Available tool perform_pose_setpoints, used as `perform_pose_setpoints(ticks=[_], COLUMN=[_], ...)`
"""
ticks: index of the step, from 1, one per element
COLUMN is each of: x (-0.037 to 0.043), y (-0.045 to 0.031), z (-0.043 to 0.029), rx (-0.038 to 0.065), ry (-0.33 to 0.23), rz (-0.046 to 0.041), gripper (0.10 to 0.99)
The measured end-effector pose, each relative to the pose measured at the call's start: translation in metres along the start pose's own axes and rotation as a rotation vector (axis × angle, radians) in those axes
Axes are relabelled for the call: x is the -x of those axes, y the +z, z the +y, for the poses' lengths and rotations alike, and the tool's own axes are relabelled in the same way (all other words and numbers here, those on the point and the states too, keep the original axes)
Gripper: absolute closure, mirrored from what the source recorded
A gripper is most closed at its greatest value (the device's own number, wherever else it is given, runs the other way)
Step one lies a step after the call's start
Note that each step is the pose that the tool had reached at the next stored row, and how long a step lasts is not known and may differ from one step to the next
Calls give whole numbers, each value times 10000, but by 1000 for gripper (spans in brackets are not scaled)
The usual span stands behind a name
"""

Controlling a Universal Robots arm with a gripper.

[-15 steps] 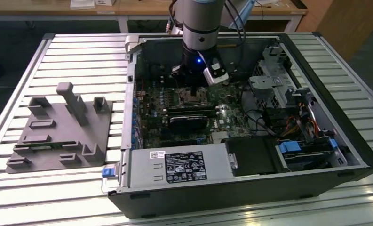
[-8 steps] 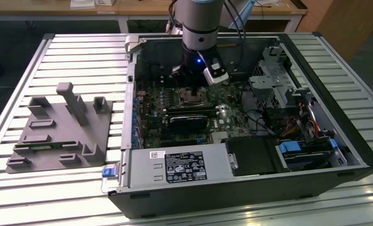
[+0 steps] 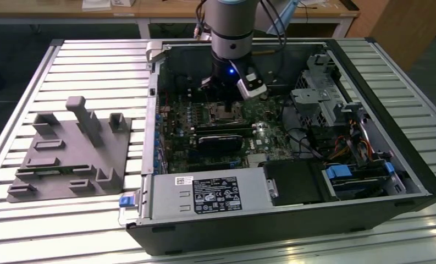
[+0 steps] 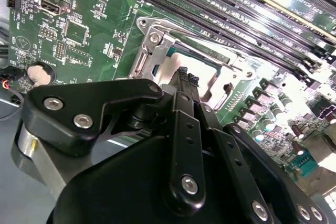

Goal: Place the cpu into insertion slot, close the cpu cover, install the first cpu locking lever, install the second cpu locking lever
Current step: 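Close the cpu cover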

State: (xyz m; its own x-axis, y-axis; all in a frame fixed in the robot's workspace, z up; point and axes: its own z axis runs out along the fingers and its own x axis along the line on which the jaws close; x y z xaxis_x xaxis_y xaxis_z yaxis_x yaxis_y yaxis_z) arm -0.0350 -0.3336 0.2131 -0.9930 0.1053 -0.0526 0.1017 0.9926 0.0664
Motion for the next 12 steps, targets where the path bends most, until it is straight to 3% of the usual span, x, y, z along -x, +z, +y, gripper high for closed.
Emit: perform_pose_setpoints(ticks=[12], x=[-54], y=[4], z=[-7], rx=[10], ry=[-31], rz=[-42], gripper=[980])
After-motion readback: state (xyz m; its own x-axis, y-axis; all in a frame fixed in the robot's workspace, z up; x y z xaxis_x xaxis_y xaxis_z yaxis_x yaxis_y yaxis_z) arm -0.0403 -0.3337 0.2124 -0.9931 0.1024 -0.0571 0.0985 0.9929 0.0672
